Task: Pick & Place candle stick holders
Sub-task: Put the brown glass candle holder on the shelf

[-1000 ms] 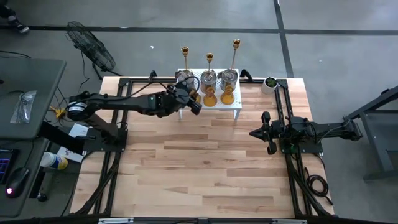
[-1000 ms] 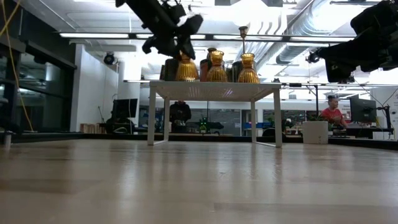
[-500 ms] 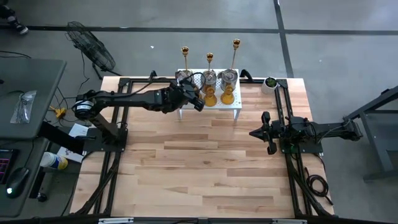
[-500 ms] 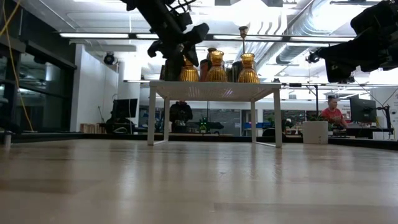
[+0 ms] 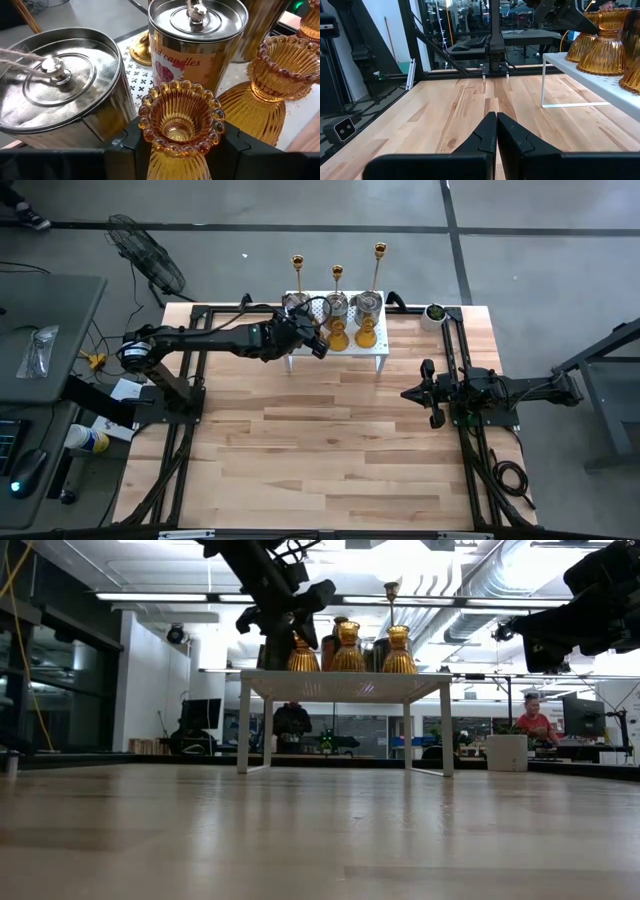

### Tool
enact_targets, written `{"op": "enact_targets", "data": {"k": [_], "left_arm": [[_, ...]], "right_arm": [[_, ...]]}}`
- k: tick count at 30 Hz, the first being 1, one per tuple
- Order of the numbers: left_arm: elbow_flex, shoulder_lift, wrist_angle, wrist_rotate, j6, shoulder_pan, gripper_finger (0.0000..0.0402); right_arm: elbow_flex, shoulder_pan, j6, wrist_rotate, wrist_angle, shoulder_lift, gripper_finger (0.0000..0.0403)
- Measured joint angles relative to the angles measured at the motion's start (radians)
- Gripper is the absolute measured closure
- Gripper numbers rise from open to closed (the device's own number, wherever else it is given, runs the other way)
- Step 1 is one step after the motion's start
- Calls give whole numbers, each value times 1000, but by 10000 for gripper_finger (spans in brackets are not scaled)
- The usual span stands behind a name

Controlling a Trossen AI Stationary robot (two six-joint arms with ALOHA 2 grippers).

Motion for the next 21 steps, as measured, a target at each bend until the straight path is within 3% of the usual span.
{"op": "enact_targets", "data": {"k": [15, 21], "left_arm": [[0, 0, -5, 0, 6, 0, 259], [-1, 0, -12, 1, 30, 0, 217]], "right_arm": [[0, 0, 0, 0, 1, 0, 398], [0, 0, 0, 0, 1, 0, 398]]}}
